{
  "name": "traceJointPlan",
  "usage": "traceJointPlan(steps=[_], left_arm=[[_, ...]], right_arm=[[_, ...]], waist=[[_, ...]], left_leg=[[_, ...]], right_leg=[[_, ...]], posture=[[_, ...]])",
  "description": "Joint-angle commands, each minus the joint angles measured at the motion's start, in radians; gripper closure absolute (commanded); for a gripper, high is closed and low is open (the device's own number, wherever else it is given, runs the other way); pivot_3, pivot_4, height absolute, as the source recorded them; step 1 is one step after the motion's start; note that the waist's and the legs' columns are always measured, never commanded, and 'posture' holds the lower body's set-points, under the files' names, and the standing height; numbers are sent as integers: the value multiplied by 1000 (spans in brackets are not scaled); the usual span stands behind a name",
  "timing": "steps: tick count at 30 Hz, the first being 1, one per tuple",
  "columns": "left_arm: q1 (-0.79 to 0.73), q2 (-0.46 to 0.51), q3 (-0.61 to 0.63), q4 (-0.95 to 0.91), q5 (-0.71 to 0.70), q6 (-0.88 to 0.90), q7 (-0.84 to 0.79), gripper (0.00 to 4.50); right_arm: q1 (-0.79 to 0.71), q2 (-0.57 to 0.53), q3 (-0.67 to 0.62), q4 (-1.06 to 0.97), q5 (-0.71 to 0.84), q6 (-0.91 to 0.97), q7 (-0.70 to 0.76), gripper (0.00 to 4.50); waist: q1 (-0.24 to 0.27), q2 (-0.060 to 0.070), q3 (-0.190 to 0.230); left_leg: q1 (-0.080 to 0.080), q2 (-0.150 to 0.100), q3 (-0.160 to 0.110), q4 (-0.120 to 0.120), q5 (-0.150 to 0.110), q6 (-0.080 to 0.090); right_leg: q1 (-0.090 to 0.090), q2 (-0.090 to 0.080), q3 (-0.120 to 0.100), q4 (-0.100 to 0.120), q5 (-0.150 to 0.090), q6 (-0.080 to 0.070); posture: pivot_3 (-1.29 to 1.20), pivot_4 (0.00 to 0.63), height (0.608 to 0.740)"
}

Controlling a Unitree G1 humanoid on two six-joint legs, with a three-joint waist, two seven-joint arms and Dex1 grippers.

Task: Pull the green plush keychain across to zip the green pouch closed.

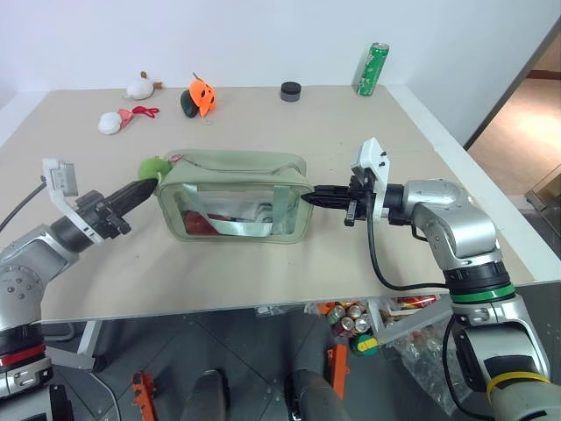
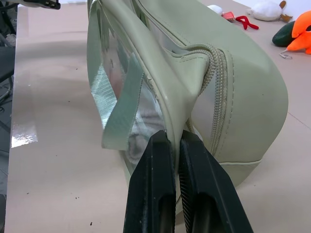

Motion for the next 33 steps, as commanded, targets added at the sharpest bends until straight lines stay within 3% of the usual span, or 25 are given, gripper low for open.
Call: traceJointPlan(steps=[1,8,11,15,23,33], left_arm=[[-22,20,43,-23,-37,-13,1,4422],[-101,19,-14,-44,-23,-21,9,4422],[-165,21,-87,-75,10,-25,-7,4422],[-278,52,-307,-120,156,-71,-90,4422],[-346,65,-425,-64,270,-116,-178,4422],[-371,64,-392,-37,257,-86,-186,1128]], right_arm=[[-5,-17,-19,-31,-5,-9,1,4500],[-12,-15,-15,-23,-12,-14,6,4500],[-14,-14,-13,-22,-12,-14,8,4500],[-20,-11,-13,-22,-12,-13,8,4500],[1,-18,-24,-49,-7,-3,-5,4500],[14,-23,-31,-64,-4,4,-15,4500]], waist=[[0,0,0],[1,-1,0],[1,-1,0],[2,-1,1],[-1,-1,1],[-1,-1,1]], left_leg=[[0,0,0,0,0,0],[0,0,0,0,0,0],[0,0,0,0,0,0],[-1,-1,0,0,0,0],[0,0,0,-4,0,-1],[0,0,1,-5,0,-1]], right_leg=[[0,0,0,0,0,0],[0,0,0,0,0,0],[0,0,0,0,0,0],[0,0,0,-1,0,1],[-2,2,2,-2,2,5],[-2,2,3,-2,1,5]], posture=[[0,150,740],[0,150,740],[0,150,740],[0,150,740],[0,150,740],[0,150,740]])
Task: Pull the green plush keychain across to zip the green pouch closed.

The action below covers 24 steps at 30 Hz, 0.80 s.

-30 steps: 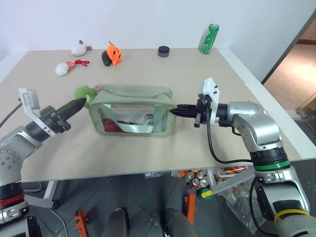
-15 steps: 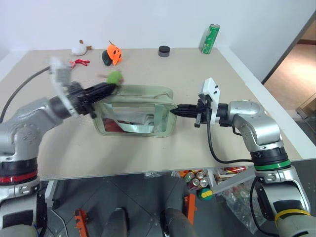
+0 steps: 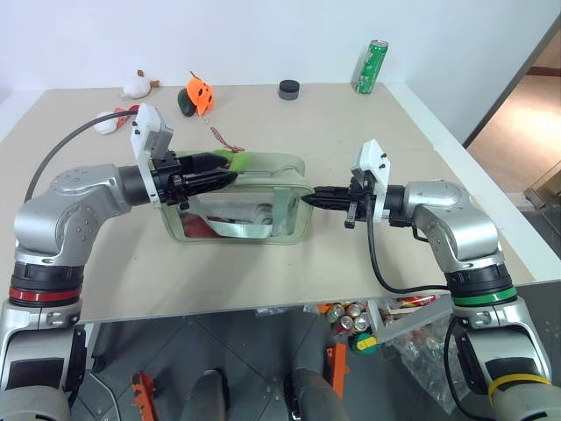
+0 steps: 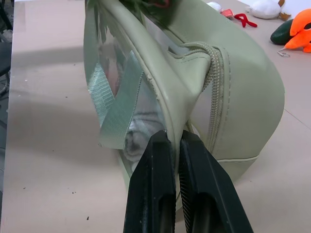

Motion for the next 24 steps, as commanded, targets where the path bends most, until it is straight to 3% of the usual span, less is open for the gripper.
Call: traceJointPlan(steps=[1,2,9,14,19,24], left_arm=[[-14,17,49,-34,-31,14,-12,812],[-11,19,59,-42,-45,19,-15,521],[17,46,241,-49,-193,90,-3,521],[123,107,332,-14,-193,99,0,521],[307,171,332,-37,-136,68,-42,521],[391,177,299,-29,-79,31,-66,521]], right_arm=[[-1,-18,-29,-29,5,0,-4,4500],[-2,-17,-28,-29,5,0,-4,4500],[-9,-16,-23,-24,6,0,1,4500],[-7,-16,-22,-26,7,2,3,4500],[-2,-17,-22,-29,9,3,3,4500],[-8,-12,-16,-21,7,1,6,4500]], waist=[[0,0,0],[0,0,0],[0,0,0],[-1,0,0],[-1,0,0],[0,0,0]], left_leg=[[0,0,0,0,0,0],[0,0,0,0,0,0],[0,0,0,0,0,0],[0,0,0,-1,0,0],[1,1,1,-1,0,0],[1,1,1,-1,0,0]], right_leg=[[0,0,0,0,0,0],[0,0,0,0,0,0],[0,0,0,0,0,0],[0,0,0,0,0,0],[0,-1,0,0,-2,-3],[0,-1,0,0,-3,-6]], posture=[[0,150,740],[0,150,740],[0,150,740],[0,150,740],[0,150,740],[0,150,740]])
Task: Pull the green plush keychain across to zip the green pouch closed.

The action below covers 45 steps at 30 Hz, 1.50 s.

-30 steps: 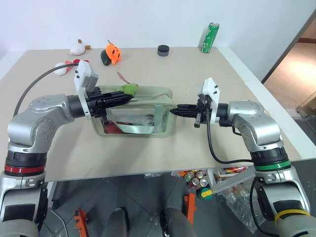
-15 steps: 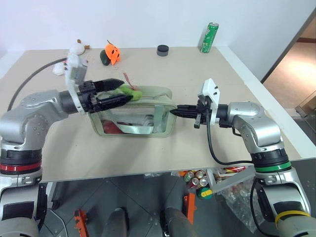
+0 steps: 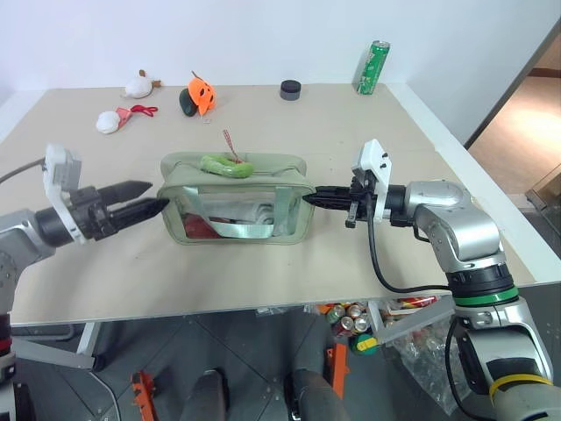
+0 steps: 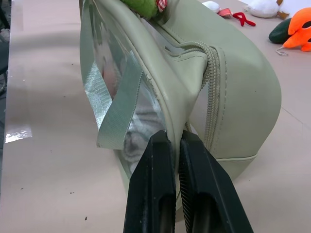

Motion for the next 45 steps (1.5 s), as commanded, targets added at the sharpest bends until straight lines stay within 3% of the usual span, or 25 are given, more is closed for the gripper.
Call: traceJointPlan(steps=[1,9,10,20,26,27,31,39,45], left_arm=[[5,14,-13,-11,27,-34,-15,521],[-47,-50,-49,16,38,-64,9,521],[-59,-60,-51,16,39,-66,19,1039],[-99,-92,-62,26,23,-56,29,4342],[-117,-118,-88,44,60,-64,76,4431],[-115,-124,-90,39,60,-64,80,4500],[-102,-142,-93,11,49,-60,93,4500],[-71,-177,-110,-33,41,-47,115,4500],[-51,-180,-133,-58,49,-46,111,4500]], right_arm=[[-11,-6,-15,-18,3,-4,6,4500],[-14,-7,-12,-19,0,-3,12,4500],[-14,-8,-12,-20,-1,-3,12,4500],[-2,-18,-21,-33,-1,2,4,4500],[6,-20,-32,-41,11,17,-5,4500],[4,-15,-47,-39,28,34,-14,3954],[5,-28,-72,-54,55,82,-27,2856],[50,-120,-171,-108,107,154,-50,55],[-115,-57,-233,-112,163,141,-128,55]], waist=[[0,0,0],[0,0,0],[0,0,0],[0,0,0],[0,0,0],[0,0,0],[3,0,0],[18,0,0],[18,0,0]], left_leg=[[0,0,0,0,0,0],[0,0,0,-1,0,0],[0,0,0,-1,0,0],[0,0,0,-1,0,0],[0,0,0,-1,0,0],[0,0,0,-1,0,0],[0,0,0,-1,0,0],[0,-1,0,-1,0,0],[1,-1,1,0,0,0]], right_leg=[[0,0,0,0,0,0],[0,0,0,0,0,0],[0,0,0,0,0,0],[0,0,0,0,2,4],[0,0,0,0,2,4],[0,0,0,0,2,4],[0,0,0,0,2,4],[1,-1,0,-1,1,4],[1,-1,1,-1,1,2]], posture=[[0,150,740],[0,150,740],[0,150,740],[0,150,740],[0,150,740],[0,150,740],[0,150,740],[0,150,740],[0,150,740]])
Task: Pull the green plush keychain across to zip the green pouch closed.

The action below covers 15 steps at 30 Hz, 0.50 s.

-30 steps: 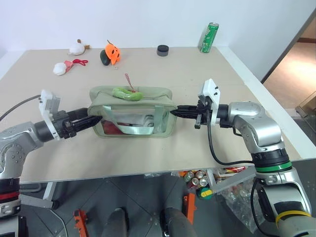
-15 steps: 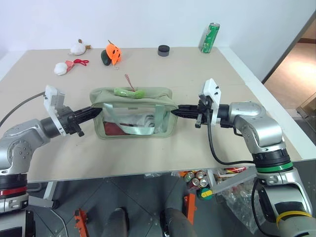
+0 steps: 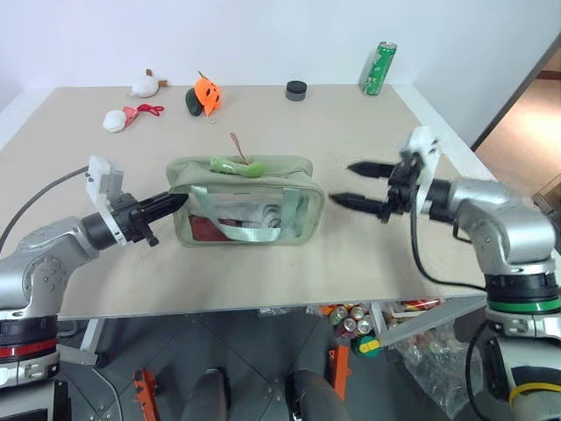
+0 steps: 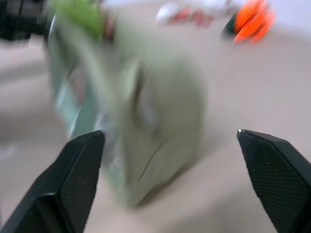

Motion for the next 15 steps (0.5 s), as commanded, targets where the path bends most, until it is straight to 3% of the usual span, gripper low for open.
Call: traceJointPlan(steps=[1,9,15], left_arm=[[6,-10,-39,-32,-1,7,-9,4500],[-5,-14,-53,-29,5,7,-4,4500],[-1,-18,-57,-38,7,10,6,4500]], right_arm=[[-137,65,-22,-50,57,-8,-45,55],[-153,129,219,-134,-68,-99,12,55],[-201,171,306,-54,-169,-214,24,55]], waist=[[-1,0,0],[7,-1,-1],[6,-1,-1]], left_leg=[[0,0,0,0,0,0],[-1,-2,-1,0,0,0],[-2,-2,1,0,0,0]], right_leg=[[0,0,0,0,0,0],[1,-2,-1,-2,-1,1],[1,-4,-1,-5,1,3]], posture=[[0,150,740],[0,150,740],[0,150,740]])
